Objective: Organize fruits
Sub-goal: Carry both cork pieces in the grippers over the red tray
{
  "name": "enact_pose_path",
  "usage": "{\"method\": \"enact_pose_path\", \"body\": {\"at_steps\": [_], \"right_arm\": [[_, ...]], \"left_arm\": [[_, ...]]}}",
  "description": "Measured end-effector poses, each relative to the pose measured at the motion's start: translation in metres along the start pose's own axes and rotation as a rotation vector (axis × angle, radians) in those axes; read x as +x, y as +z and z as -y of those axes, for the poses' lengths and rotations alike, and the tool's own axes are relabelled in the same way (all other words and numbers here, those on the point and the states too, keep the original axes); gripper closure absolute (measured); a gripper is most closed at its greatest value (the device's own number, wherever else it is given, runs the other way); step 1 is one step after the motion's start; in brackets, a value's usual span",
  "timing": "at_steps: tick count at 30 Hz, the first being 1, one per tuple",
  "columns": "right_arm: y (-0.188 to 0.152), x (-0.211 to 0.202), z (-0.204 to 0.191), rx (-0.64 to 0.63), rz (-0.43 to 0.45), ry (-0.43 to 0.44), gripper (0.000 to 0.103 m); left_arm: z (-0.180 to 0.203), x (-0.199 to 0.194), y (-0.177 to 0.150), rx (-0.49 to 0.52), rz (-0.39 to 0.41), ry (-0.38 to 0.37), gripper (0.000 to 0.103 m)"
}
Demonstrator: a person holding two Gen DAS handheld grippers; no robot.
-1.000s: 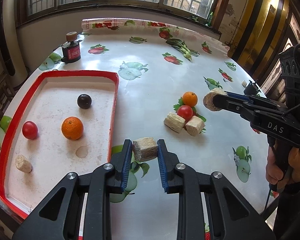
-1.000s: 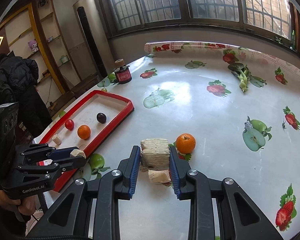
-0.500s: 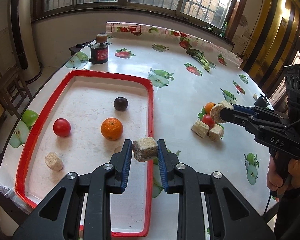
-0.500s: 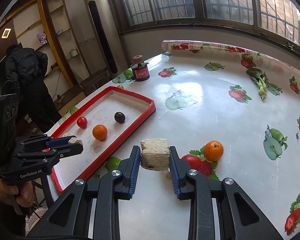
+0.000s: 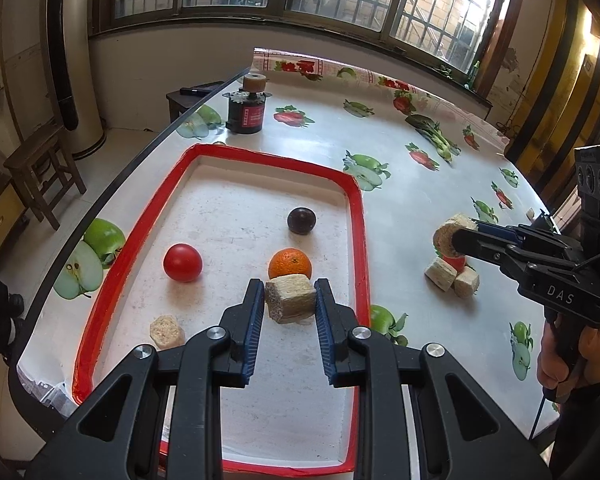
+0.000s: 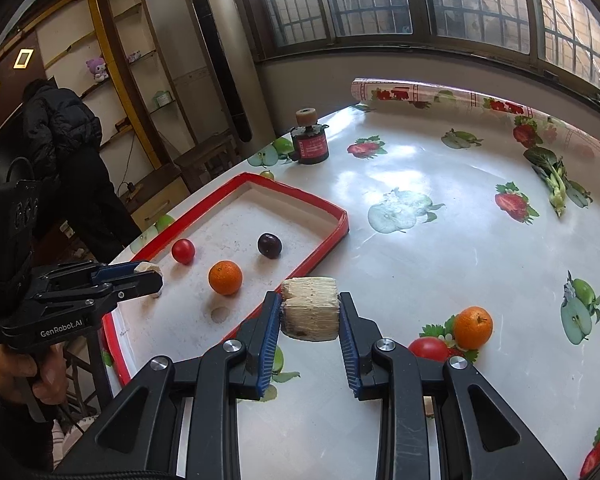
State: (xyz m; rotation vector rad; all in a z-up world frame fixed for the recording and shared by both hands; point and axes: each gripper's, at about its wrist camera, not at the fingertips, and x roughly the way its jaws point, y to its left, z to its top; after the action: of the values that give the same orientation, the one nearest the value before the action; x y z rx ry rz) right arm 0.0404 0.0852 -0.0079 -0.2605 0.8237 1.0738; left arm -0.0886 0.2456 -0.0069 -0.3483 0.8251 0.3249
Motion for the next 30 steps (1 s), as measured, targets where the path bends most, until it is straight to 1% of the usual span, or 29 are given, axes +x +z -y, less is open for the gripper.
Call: {"method": "enact_pose_path", "body": {"at_steps": [13,21,26,30], "right_arm": [[0.032,0.038,-0.02,-0.034,-0.017,0.033,0.074],[0.055,0.073,-0.022,-0.031,-0.037,0.037,0.074],[0.063,0.097,-0.019,-0.022,-0.062,0.034,0.074],[0.066,0.118,-0.017,-0.007,-0.092,0.028,0.074]], "left_arm": [[-0.029,0.016,0.025,-0.031,0.008,0.035,0.08],[-0.037,0.033,0.048,-0.041,0.008,0.047,0.08],[-0.046,0.051,0.062,-0.057,-0.007,0.066,0.08],[-0.053,0.074,0.068,-0.071,-0.037,0.098,0.08]]}}
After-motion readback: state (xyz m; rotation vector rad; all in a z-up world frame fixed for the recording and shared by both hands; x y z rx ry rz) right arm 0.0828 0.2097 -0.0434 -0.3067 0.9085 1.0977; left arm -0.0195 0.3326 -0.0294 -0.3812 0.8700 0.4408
